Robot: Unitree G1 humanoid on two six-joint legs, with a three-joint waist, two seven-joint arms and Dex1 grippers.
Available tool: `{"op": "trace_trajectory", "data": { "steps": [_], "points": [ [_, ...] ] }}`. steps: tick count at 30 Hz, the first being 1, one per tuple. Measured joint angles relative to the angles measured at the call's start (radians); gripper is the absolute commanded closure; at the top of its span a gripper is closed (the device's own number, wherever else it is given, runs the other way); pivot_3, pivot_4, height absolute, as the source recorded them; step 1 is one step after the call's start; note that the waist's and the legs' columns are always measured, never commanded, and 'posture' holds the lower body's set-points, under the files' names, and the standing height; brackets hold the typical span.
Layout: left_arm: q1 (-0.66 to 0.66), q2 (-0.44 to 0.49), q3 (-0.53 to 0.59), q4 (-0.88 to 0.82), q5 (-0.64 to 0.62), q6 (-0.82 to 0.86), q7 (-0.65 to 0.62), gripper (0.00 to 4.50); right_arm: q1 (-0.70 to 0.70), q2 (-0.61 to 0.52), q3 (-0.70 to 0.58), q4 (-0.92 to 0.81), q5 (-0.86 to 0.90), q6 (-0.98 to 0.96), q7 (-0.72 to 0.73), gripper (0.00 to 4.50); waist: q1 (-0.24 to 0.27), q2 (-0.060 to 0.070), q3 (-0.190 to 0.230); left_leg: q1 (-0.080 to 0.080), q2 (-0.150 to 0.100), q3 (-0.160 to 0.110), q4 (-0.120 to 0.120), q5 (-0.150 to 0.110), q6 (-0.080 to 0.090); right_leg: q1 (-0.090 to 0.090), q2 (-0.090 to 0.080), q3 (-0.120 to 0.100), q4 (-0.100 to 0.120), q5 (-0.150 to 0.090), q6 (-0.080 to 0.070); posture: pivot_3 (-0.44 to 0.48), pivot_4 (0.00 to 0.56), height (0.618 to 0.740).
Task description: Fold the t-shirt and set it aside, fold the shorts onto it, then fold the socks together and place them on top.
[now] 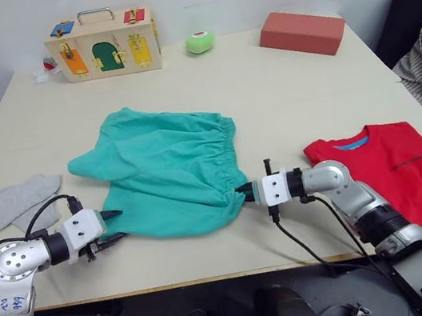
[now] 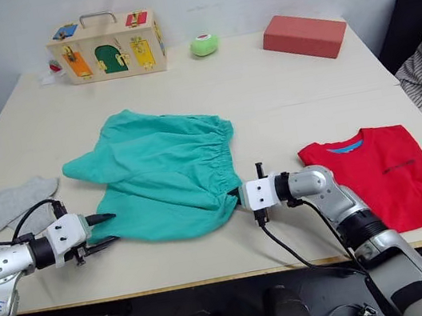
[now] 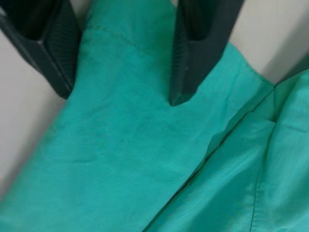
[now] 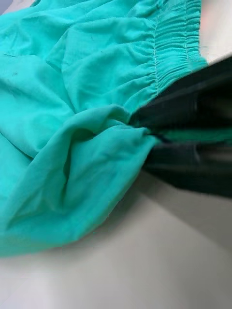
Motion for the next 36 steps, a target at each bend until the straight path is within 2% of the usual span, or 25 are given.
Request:
{"op": "trace_trajectory", "data": {
  "steps": [4, 10, 14, 19, 21, 24, 29, 33, 36],
  "points": [
    [0.064, 0.056, 0.009, -0.071, -0.088, 0.116, -0.09, 4.49, 0.007, -0.016, -0.006, -0.015, 0.024, 0.005, 0.025, 4.5, -0.013, 0.0, 0.0, -0.001, 0.002, 0.0, -0.001, 0.0, -0.005, -0.001, 0.002, 0.0, 0.0, -0.002, -0.003, 0.0, 0.15, 0.74],
    [0.321, 0.182, 0.106, -0.374, -0.325, 0.431, -0.262, 4.49, 0.089, -0.122, -0.054, -0.142, 0.12, 0.067, 0.097, 4.5, -0.022, -0.002, 0.002, -0.005, 0.003, 0.0, -0.002, -0.001, -0.007, -0.004, 0.004, 0.0, -0.002, -0.005, -0.002, 0.0, 0.15, 0.74],
    [0.458, 0.253, 0.285, -0.596, -0.49, 0.662, -0.313, 4.49, 0.156, -0.196, -0.094, -0.251, 0.177, 0.12, 0.132, 4.5, -0.019, -0.006, 0.004, -0.004, 0.003, -0.001, -0.001, -0.002, -0.007, -0.001, 0.004, 0.0, -0.006, -0.005, -0.002, 0.0, 0.15, 0.74],
    [0.646, 0.339, 0.518, -0.827, -0.666, 1.031, -0.382, 4.49, 0.261, -0.253, -0.126, -0.398, 0.233, 0.2, 0.141, 4.5, -0.008, -0.006, 0.005, -0.004, 0.003, -0.002, -0.001, -0.004, -0.009, -0.002, 0.006, 0.0, -0.006, -0.007, -0.003, 0.0, 0.15, 0.74],
    [0.712, 0.351, 0.579, -0.88, -0.687, 1.117, -0.413, 4.49, 0.315, -0.274, -0.128, -0.463, 0.243, 0.231, 0.141, 4.5, -0.004, -0.006, 0.005, -0.004, 0.004, -0.002, -0.002, -0.004, -0.01, -0.002, 0.007, 0.0, -0.006, -0.008, -0.003, 0.0, 0.15, 0.74],
    [0.793, 0.36, 0.602, -0.917, -0.671, 1.163, -0.452, 4.49, 0.416, -0.306, -0.129, -0.561, 0.274, 0.285, 0.148, 4.5, 0.003, -0.006, 0.005, -0.004, 0.005, -0.003, -0.002, -0.005, -0.012, -0.003, 0.009, 0.0, -0.006, -0.01, -0.005, 0.0, 0.15, 0.74],
    [0.747, 0.36, 0.576, -0.875, -0.624, 1.134, -0.449, 4.49, 0.524, -0.371, -0.138, -0.667, 0.355, 0.388, 0.205, 4.5, 0.007, -0.007, 0.005, -0.004, 0.005, -0.004, -0.002, -0.01, -0.01, -0.002, 0.009, 0.0, -0.007, -0.01, -0.006, 0.0, 0.15, 0.74],
    [0.509, 0.361, 0.5, -0.771, -0.617, 1.056, -0.399, 4.49, 0.528, -0.403, -0.207, -0.708, 0.47, 0.493, 0.244, 4.5, 0.011, -0.007, 0.006, -0.004, 0.006, -0.004, -0.001, -0.01, -0.009, -0.002, 0.009, 0.0, -0.008, -0.01, -0.006, 0.0, 0.15, 0.74],
    [0.251, 0.364, 0.372, -0.632, -0.575, 0.944, -0.365, 4.49, 0.474, -0.412, -0.253, -0.708, 0.551, 0.598, 0.258, 4.5, 0.02, -0.007, 0.006, -0.004, 0.006, -0.003, -0.001, -0.01, -0.009, -0.002, 0.009, 0.0, -0.007, -0.01, -0.007, 0.0, 0.15, 0.74]
  ]
}}
